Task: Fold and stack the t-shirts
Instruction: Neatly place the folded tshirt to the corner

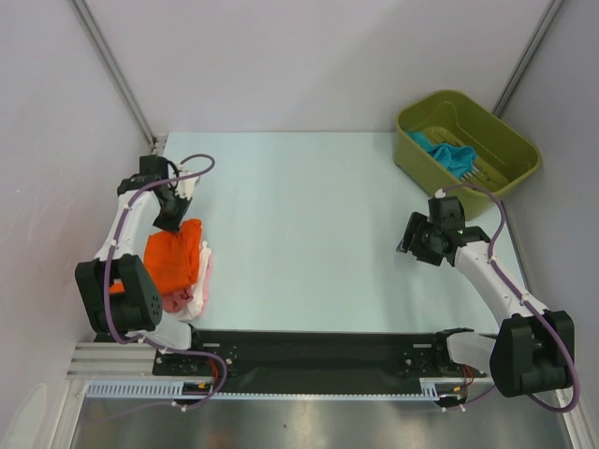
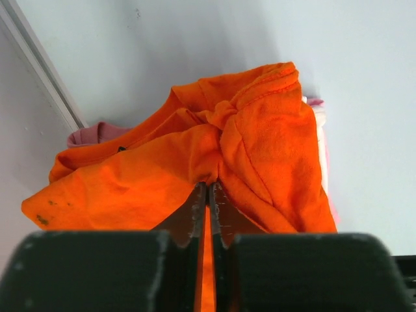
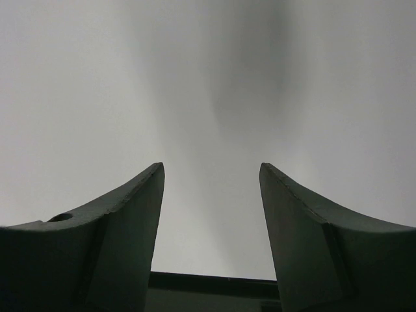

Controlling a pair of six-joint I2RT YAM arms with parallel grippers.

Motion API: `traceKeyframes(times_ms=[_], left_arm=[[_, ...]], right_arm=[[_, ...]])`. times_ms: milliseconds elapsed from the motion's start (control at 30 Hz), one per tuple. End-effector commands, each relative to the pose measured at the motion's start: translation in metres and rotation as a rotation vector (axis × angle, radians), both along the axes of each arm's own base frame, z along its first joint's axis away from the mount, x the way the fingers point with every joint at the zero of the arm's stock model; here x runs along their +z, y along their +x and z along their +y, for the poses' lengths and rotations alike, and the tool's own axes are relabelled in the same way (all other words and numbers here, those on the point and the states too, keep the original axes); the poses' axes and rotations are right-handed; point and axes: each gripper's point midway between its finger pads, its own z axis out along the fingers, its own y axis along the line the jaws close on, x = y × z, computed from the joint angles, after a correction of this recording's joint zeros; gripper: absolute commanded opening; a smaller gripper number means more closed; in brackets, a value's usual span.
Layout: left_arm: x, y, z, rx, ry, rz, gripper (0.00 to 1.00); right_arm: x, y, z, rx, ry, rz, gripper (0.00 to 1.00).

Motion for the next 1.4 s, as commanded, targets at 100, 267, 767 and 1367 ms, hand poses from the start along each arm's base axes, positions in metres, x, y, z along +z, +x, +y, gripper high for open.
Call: traceKeyframes(times_ms=[100,267,767,1367], left_arm=[[0.023,0.004,-0.001,-0.002,-0.004,-0.075,0.00],[0.064,0.014,-0.034,-0.060,-0.136,-0.204,0.00],[0.038,0.018,-0.070,-0.132,-0.158,-0.157,0.00],[0.022,0.025,-0.104,-0.174,-0.332,-0.122,0.67]], right_arm=[[0.013,0.007,-0.003,0.000,-0.012,-0.049,0.66],[0.013,0.006,-0.002,0.001,-0.008,-0.048,0.66],[0.015,0.005,-0.004,-0.003,-0.013,-0.050,0.66],[0.016,0.002,-0.008,-0.011,-0.033,-0.050,0.66]])
